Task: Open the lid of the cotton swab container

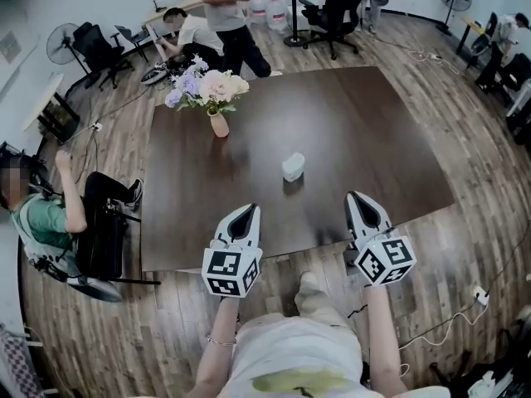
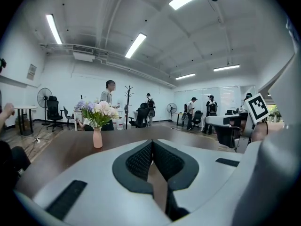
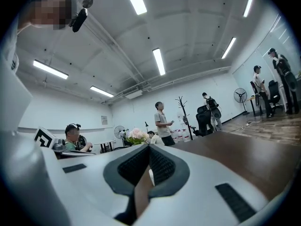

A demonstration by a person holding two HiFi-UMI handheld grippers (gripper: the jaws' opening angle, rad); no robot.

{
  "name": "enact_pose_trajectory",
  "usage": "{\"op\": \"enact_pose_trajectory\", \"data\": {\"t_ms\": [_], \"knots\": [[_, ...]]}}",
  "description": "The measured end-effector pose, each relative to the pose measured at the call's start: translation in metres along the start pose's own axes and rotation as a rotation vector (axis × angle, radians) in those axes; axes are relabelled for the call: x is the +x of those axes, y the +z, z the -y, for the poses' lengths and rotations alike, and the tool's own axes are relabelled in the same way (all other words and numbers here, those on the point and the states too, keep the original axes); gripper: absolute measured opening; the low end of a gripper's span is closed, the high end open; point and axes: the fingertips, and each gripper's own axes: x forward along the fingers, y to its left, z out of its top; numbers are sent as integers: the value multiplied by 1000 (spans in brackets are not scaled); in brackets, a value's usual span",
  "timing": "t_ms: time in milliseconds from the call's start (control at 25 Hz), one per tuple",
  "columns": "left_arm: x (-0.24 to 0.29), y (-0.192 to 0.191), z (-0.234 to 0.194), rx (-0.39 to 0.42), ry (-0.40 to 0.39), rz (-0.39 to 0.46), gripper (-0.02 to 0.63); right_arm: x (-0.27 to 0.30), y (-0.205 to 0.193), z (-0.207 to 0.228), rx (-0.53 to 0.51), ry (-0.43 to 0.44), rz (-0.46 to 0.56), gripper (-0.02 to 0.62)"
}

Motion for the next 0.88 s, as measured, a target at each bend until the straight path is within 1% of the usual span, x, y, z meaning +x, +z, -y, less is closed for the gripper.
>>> {"op": "enact_pose_trajectory", "data": {"t_ms": [120, 280, 440, 640, 880], "knots": [[25, -4, 3, -4, 13, -24, 21, 19, 1, 22, 8, 37, -24, 21], [50, -16, 0, 3, 59, -67, 23, 38, -4, 42, 6, 76, -59, 21], [70, -28, 0, -34, 44, -88, 23, 54, -15, 55, 12, 103, -100, 21], [98, -48, -11, -68, 22, -141, 23, 76, -32, 55, 17, 135, -147, 21], [133, -78, -16, -55, -16, -226, 25, 93, -40, 78, 16, 93, -179, 21]]}}
